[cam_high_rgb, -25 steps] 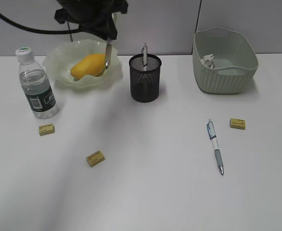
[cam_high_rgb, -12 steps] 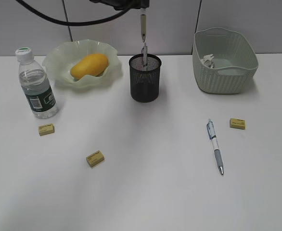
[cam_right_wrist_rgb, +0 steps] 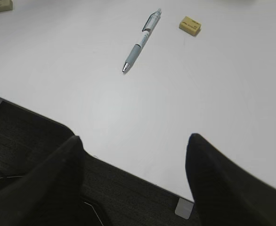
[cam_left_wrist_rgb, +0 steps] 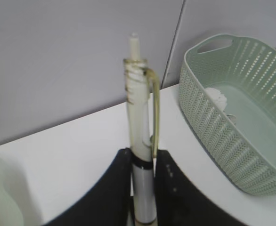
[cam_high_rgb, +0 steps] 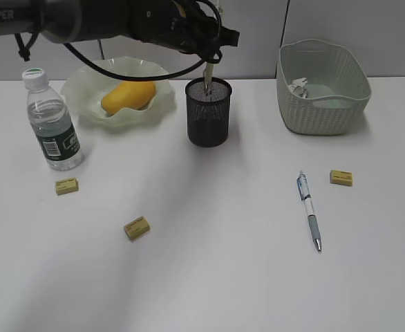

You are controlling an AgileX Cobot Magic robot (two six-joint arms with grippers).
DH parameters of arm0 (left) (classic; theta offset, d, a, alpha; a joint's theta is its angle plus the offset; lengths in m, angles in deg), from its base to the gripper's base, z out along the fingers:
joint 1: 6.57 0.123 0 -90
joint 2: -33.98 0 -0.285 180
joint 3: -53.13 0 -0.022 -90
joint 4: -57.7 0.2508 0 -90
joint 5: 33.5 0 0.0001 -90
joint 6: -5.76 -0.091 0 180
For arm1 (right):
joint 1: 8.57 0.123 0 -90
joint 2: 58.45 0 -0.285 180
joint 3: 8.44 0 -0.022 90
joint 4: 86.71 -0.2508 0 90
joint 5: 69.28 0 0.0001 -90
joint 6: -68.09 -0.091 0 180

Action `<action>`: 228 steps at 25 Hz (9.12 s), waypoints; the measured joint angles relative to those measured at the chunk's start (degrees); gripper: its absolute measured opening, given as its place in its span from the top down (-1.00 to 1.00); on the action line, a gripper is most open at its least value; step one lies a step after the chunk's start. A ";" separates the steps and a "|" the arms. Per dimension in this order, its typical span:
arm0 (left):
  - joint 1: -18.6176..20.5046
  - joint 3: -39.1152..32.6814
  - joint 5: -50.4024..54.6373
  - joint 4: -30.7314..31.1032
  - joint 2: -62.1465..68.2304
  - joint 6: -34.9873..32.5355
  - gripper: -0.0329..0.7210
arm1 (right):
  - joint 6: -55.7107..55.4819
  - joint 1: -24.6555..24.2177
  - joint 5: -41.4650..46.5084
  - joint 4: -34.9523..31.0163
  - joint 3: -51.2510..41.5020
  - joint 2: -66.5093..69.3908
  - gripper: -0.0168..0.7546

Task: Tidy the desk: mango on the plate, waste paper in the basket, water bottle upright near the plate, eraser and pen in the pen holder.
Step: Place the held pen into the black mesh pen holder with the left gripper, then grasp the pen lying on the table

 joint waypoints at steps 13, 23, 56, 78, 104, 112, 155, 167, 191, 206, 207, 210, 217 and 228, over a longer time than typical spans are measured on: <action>-0.05 0.00 -1.10 1.84 4.02 -0.14 0.61 | 0.00 0.00 0.00 0.05 0.00 0.00 -0.42; -0.05 0.00 2.25 1.90 4.02 -0.14 -0.07 | 0.00 0.00 0.00 0.05 0.00 0.00 -0.42; -0.05 0.00 56.28 2.86 -10.75 -0.18 -0.48 | 0.00 0.00 0.00 0.05 0.00 0.00 -0.42; -0.06 -40.74 50.56 2.55 -47.00 -1.49 -0.36 | 0.00 0.00 0.00 0.05 0.00 0.00 -0.42; -0.11 -74.03 46.73 2.45 -107.20 -1.84 -0.46 | 0.00 0.00 0.00 0.05 0.00 0.00 -0.42; -0.11 -75.50 45.24 2.17 -107.62 -2.45 -0.51 | 0.00 0.00 0.00 0.05 0.00 0.00 -0.42; 27.88 -77.10 48.36 -11.24 -119.59 -19.87 0.15 | -5.93 0.00 -4.91 1.26 4.49 20.16 -0.42; 30.53 -77.10 48.36 -11.27 -120.52 -19.87 0.15 | -13.23 0.00 -12.06 -0.33 14.52 59.60 -0.42; 30.54 -77.10 48.36 -11.27 -120.53 -19.87 0.15 | -12.92 -5.24 -14.63 -2.80 37.92 98.48 -0.36; 30.54 -77.10 48.36 -11.27 -120.53 -19.87 0.15 | -12.31 -8.56 -18.14 -4.74 38.71 103.39 -0.25; 30.54 -77.10 48.36 -11.27 -120.53 -19.87 0.15 | -12.31 -8.56 -18.14 -4.87 38.71 103.83 -0.25; 30.54 -77.10 48.36 -11.27 -120.53 -19.87 0.15 | -12.31 -8.56 -18.72 -4.93 38.82 104.11 -0.18; 30.54 -77.10 48.36 -11.27 -120.53 -19.87 0.15 | -12.17 -8.56 -19.37 -4.94 39.18 104.64 0.16; 30.54 -77.10 48.36 -11.27 -120.53 -19.87 0.15 | -11.60 -8.56 -19.25 -4.72 39.30 104.86 0.65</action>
